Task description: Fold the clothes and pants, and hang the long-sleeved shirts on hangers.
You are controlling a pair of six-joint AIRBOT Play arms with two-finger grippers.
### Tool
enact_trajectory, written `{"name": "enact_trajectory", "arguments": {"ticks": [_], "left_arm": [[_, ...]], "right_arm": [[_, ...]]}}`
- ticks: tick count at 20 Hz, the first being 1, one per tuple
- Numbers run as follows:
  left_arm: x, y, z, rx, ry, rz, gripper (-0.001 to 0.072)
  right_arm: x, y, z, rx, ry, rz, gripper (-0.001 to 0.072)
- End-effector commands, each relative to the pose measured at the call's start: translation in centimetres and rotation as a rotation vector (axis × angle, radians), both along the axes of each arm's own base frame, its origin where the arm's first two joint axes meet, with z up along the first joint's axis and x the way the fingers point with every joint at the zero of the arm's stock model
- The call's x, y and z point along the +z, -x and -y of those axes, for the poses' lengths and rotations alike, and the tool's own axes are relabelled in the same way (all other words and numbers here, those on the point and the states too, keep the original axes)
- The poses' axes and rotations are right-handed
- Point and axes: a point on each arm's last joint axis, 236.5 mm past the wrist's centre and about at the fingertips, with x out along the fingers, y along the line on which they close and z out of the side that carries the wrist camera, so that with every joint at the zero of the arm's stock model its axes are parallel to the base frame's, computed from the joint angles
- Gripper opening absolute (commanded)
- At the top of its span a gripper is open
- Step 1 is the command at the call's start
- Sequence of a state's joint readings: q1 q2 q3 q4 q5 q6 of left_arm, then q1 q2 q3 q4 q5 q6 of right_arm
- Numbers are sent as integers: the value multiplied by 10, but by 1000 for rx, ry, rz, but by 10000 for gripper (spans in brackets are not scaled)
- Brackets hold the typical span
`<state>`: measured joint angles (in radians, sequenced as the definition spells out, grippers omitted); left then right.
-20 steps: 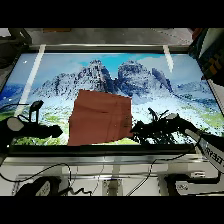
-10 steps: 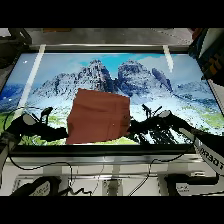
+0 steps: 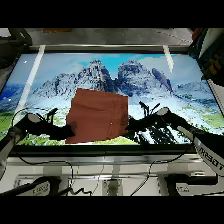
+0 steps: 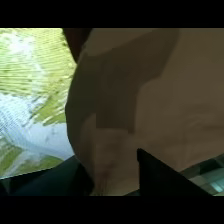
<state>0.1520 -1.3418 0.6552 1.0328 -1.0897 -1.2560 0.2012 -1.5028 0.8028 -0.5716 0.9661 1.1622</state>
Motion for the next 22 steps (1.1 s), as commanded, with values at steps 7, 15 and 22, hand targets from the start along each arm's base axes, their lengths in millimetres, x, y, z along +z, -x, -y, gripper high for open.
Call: {"name": "enact_trajectory", "arguments": {"ticks": [7,15,22], "left_arm": [[9,1,35,-162,207,23,7],[219,-75,44,-300,185,613,6],[486,-12,44,-185,-55,1536,6]], "right_arm": [[30,-7,-3,88,-9,69,16],[222,-46,-5,167,-23,603,16],[399,33,6,43,-166,956,16]]}}
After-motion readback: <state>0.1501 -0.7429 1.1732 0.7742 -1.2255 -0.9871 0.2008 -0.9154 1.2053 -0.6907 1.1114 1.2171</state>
